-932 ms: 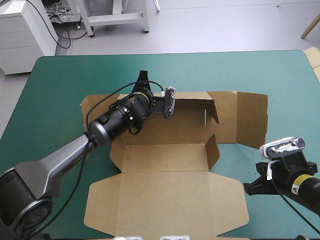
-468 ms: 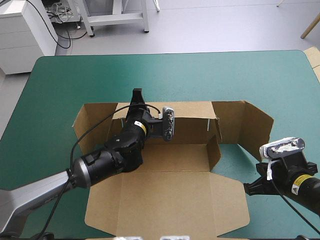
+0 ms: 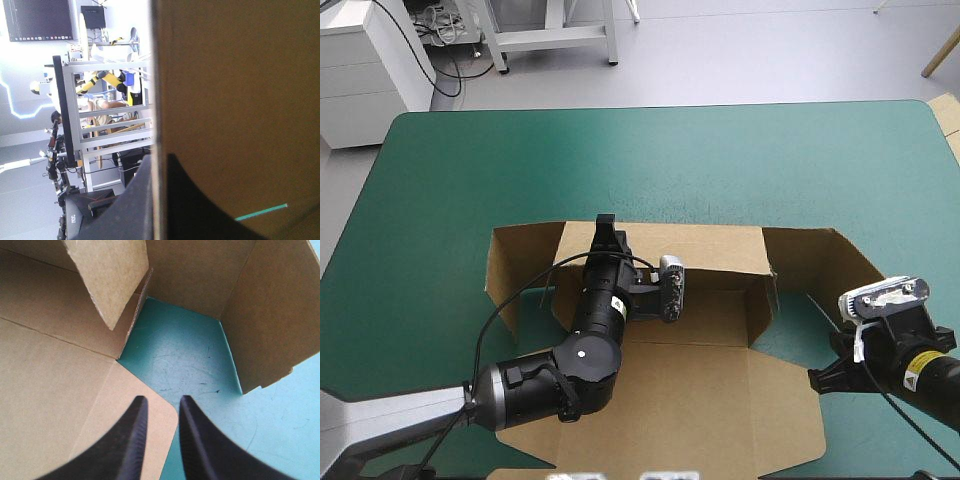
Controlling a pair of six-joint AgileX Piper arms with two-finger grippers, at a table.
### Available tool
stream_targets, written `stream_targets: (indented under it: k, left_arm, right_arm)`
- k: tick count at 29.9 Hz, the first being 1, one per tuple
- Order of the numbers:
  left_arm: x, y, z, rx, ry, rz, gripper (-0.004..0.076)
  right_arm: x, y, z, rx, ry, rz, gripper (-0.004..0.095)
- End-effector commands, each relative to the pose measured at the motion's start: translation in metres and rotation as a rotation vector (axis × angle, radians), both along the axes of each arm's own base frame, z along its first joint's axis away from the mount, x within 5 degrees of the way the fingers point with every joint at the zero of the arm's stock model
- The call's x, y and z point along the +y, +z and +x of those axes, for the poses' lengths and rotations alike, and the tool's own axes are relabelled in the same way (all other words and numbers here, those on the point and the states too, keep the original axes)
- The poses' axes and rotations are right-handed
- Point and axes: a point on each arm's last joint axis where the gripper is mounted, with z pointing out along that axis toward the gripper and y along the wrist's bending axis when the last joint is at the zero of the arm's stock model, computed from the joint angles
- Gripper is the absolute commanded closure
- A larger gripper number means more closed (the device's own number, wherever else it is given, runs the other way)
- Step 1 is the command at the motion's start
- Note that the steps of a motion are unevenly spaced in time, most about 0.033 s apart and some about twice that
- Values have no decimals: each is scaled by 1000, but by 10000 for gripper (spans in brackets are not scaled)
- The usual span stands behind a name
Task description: Fold the box
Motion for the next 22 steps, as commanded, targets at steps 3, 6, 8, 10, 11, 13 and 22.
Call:
stream_targets:
  k: [3,6,8,10,11,13,22]
  left_arm:
    - [6,23,-2,-87,17,-51,731]
    - [7,23,-2,-88,23,-49,731]
    - [7,23,-2,-87,25,-50,731]
    - [7,23,-2,-82,27,-51,731]
    - [7,22,-2,-75,30,-55,731]
    - [8,21,-2,-58,36,-61,731]
    - [10,24,-1,-85,103,-173,731]
  right_arm:
    - [0,9,1,-48,-4,20,190]
    - [0,11,3,-64,-31,45,-34]
    - [-1,15,4,-93,-50,66,-29]
    - [-1,21,6,-135,-78,94,-25]
    - [-2,25,8,-156,-95,105,-25]
    - [-3,33,13,-171,-137,120,-25]
    - [15,74,59,-171,-174,111,-25]
